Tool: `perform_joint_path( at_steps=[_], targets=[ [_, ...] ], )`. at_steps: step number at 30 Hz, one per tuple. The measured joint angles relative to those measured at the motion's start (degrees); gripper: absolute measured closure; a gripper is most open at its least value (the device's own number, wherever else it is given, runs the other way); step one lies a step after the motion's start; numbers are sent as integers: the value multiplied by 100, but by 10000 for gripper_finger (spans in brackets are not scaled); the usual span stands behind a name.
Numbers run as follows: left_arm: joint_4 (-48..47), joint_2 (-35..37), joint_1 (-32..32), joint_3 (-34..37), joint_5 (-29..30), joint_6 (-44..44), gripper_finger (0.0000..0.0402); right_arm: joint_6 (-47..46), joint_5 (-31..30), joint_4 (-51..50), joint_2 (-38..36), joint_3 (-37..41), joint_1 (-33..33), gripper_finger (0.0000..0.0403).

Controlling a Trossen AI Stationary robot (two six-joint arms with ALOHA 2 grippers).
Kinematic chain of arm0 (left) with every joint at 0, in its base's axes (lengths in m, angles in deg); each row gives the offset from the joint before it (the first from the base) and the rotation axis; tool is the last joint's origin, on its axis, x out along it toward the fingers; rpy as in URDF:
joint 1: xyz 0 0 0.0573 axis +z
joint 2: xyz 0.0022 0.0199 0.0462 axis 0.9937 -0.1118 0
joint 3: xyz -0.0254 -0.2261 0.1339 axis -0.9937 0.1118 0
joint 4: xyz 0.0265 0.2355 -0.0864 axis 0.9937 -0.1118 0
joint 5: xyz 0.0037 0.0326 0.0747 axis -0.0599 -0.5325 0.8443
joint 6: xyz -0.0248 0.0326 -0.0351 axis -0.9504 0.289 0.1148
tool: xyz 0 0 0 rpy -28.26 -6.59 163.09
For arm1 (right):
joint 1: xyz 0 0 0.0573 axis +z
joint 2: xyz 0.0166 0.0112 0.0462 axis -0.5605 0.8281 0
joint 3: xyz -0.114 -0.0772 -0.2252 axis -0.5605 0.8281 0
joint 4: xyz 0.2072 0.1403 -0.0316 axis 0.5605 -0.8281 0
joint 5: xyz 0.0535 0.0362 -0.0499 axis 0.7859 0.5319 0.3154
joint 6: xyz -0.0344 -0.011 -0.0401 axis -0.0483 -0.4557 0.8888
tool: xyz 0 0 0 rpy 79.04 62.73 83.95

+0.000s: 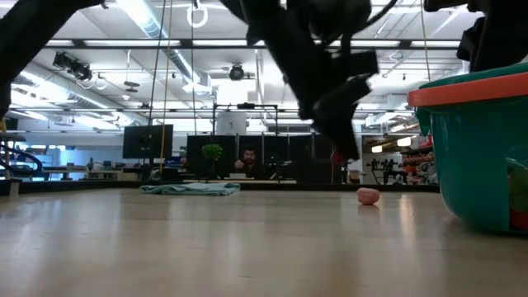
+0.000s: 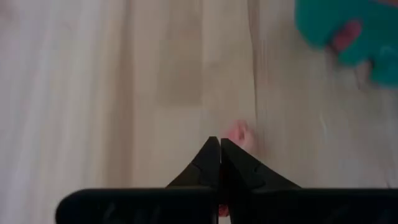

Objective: Pick and placing Produce into tupperware
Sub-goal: Put the red cherry into the blue basket, then put the pink peach into the blue basket

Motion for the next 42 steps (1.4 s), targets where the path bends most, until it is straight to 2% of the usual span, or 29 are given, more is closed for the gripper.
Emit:
perform_joint_path(
  at_steps=[3, 7, 11, 14, 18, 22, 27, 31, 38, 42],
  targets=[
    [-149, 4, -286, -255, 360, 174, 396, -429, 304, -302, -76, 0, 194, 224],
    [-52, 42, -667, -611, 450, 276, 395, -1381, 1164, -659, -249, 0, 709, 230],
    [705, 42, -995, -801, 432, 322, 397, -2059, 1390, -557, -300, 0, 1378, 232],
    [1385, 42, -1172, -801, 284, 333, 395, -2496, 1114, -560, -286, 0, 1760, 232],
    [1950, -48, -1357, -814, -284, 128, 398, -2757, 429, -557, -279, 0, 2067, 232],
    [2138, -397, -1452, -799, -359, 54, 387, -2770, -81, -559, -279, 0, 2139, 232],
    [2349, -802, -1353, -799, -354, -18, 367, -2647, -228, -548, -279, 0, 2107, 232],
    [2370, -850, -1281, -799, -348, -12, 330, -2639, -228, -545, -279, 0, 2096, 232],
    [2279, -769, -1206, -1100, -322, 529, 234, -2220, -230, -553, -276, 0, 2094, 232],
    [1650, -769, -1189, -1624, 147, 943, 196, -1765, -579, -576, -276, 0, 2008, 232]
  ],
)
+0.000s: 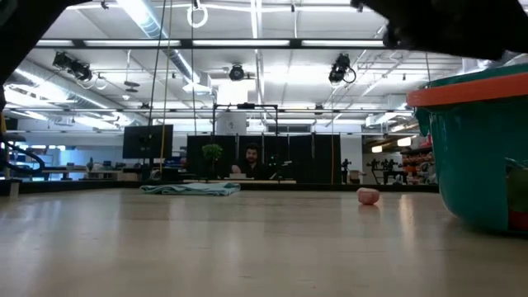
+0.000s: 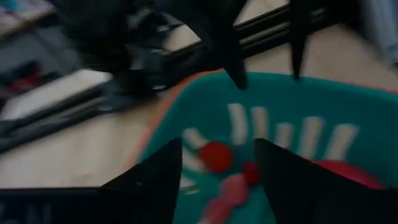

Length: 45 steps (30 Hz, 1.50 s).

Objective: Pick and placing Produce into tupperware
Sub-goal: Put the pink peach into the blue basket

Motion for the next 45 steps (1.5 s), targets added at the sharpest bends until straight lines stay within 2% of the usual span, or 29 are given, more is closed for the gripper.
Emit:
perform_joint_path(
  at_steps=[5, 7, 12, 15, 19, 22, 26, 30, 33, 35, 40, 45],
  targets=[
    [-1771, 4, -13, -1114, 1260, 252, 179, 567, -1165, -257, 0, 0, -398, 232],
    [-2609, 4, -8, -1540, 1715, 260, 178, 601, -1382, -415, 0, 0, -701, 232],
    [-3375, 623, 50, -1286, 3267, 941, 190, 635, -1428, -733, 2, 0, -1539, 232],
    [-4255, 995, 205, -1289, 4209, 782, 202, 654, -1412, -778, 2, 0, -2043, 232],
    [-5866, 1608, 560, -1284, 4286, -392, 213, 1198, -1224, -692, 4, 0, -2724, 232],
    [-6930, 2057, 911, -1286, 4018, -1518, 221, 1862, -906, -308, 3, 0, -3318, 233],
    [-7630, 2400, 1420, -1284, 3117, -2187, 232, 3046, 208, 781, 19, 0, -4274, 235],
    [-7700, 2602, 1878, -1289, 1933, -1735, 238, 4107, 1697, 1741, 271, -4, -5042, 235],
    [-7765, 2599, 2176, -1281, 730, -1124, 241, 4181, 2102, 1641, 631, -4, -5338, 235],
    [-7802, 2599, 2333, -1280, 142, -724, 241, 4181, 2232, 1498, 937, -2, -5436, 235],
    [-7737, 2599, 2602, -1280, -62, -77, 240, 4241, 2495, 1864, 1736, -2, -5490, 235],
    [-7624, 2599, 2850, -1280, -60, -80, 240, 4270, 2746, 2168, 2329, 0, -5474, 235]
  ],
)
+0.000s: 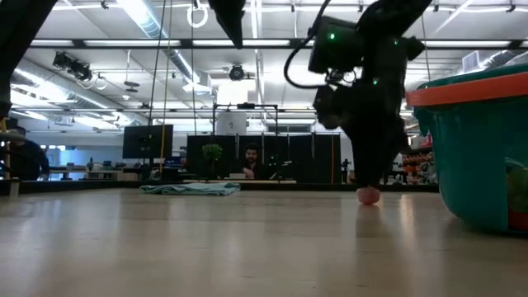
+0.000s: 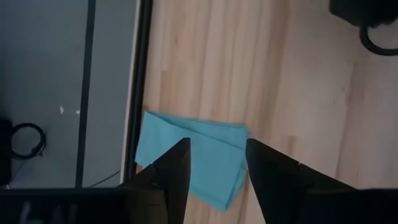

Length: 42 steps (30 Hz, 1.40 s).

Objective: Pick and placing Produce into tupperware
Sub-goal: Put the pink peach into the blue basket

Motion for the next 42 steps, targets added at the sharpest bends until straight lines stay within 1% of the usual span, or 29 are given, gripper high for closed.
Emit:
perform_joint_path(
  at_steps=[8, 13, 17, 21, 27, 29, 33, 37, 40, 42],
  targets=[
    [9, 0, 217, 0, -4, 14, 257, -25, 6, 8, 430, -22, 2, 235],
    [19, 0, 265, 0, -2, 15, 270, -60, -7, -22, 371, -19, 2, 236],
    [19, -2, 265, 0, -2, -20, 277, -89, -31, -118, 212, 14, 2, 247],
    [19, -2, 262, 0, -4, -129, 283, -91, -20, -172, 128, 9, 2, 283],
    [16, -2, 263, 0, -4, -160, 283, 11, -7, -283, 70, 9, 5, 381],
    [16, -2, 261, 0, -4, -271, 283, 97, -9, -302, -13, 9, 8, 389],
    [14, -2, 263, 0, -4, -286, 287, 110, -19, -324, -472, 9, 95, 382],
    [14, -4, 263, 0, -4, -298, 291, 16, -41, -452, -1324, 9, 364, 393],
    [14, -4, 263, 0, -3, -456, 290, -484, -205, -658, -2053, 2, 736, 392],
    [14, -4, 256, 0, -3, -615, 288, -992, -375, -918, -2481, 0, 1121, 390]
  ],
)
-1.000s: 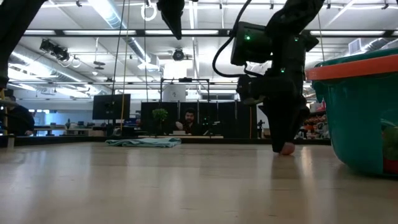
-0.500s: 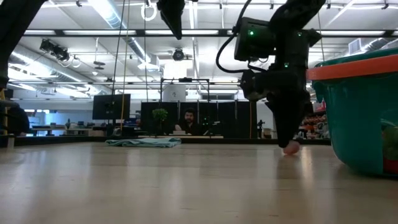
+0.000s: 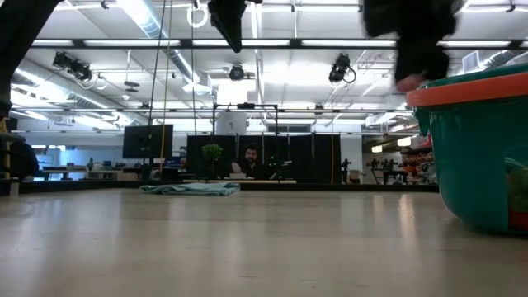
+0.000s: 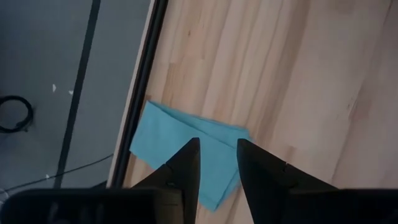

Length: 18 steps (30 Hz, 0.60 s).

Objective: Pick and placing Produce into tupperware
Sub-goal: Put the pink peach into the blue basket, then return to Home Position

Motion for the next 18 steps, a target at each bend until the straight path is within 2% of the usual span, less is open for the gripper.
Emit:
perform_joint_path(
  at_steps=[5, 8, 10, 13, 18],
  targets=[
    [1, 0, -12, 0, -2, -186, 291, -1840, -520, -856, -531, -2, 1232, 390],
    [4, -7, -10, 0, -1, -304, 294, -2356, -1014, -1093, -448, -1, 1946, 381],
    [4, -12, -11, 0, -1, -378, 294, -2524, -1324, -1075, -258, -2, 2318, 366],
    [7, -13, -12, 0, -1, -527, 294, -2504, -1379, -1008, 170, -2, 2577, 339],
    [15, -13, -10, 0, -1, -609, 294, -2332, -1320, -1011, 896, 0, 2623, 290]
  ],
)
